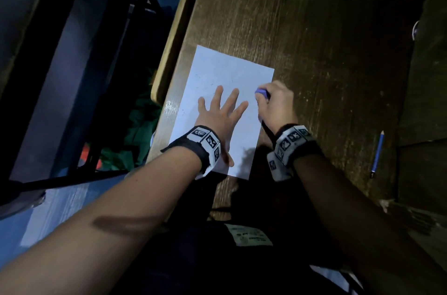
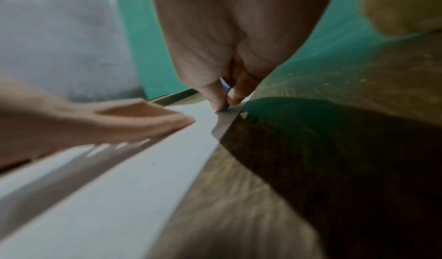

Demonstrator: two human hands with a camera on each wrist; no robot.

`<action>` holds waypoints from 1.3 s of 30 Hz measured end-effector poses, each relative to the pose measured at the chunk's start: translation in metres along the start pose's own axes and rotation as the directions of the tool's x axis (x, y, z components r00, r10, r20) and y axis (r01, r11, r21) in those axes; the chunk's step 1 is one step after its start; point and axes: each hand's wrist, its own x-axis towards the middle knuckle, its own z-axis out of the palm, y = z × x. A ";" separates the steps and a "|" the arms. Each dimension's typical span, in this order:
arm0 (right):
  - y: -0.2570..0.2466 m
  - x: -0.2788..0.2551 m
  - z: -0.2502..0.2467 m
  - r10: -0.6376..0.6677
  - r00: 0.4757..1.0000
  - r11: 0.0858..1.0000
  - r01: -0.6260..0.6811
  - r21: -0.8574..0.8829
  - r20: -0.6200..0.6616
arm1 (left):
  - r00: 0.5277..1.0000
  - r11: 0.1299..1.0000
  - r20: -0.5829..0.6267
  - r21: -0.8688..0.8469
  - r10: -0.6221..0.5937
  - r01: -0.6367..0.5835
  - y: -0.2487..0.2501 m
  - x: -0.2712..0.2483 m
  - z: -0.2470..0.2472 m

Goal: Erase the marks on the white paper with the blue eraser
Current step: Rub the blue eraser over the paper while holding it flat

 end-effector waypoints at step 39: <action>-0.016 0.003 -0.004 -0.060 0.983 0.998 0.058 0.021 0.174 | 0.998 0.996 -0.038 -0.076 0.046 -0.049 -0.030 0.020 -0.035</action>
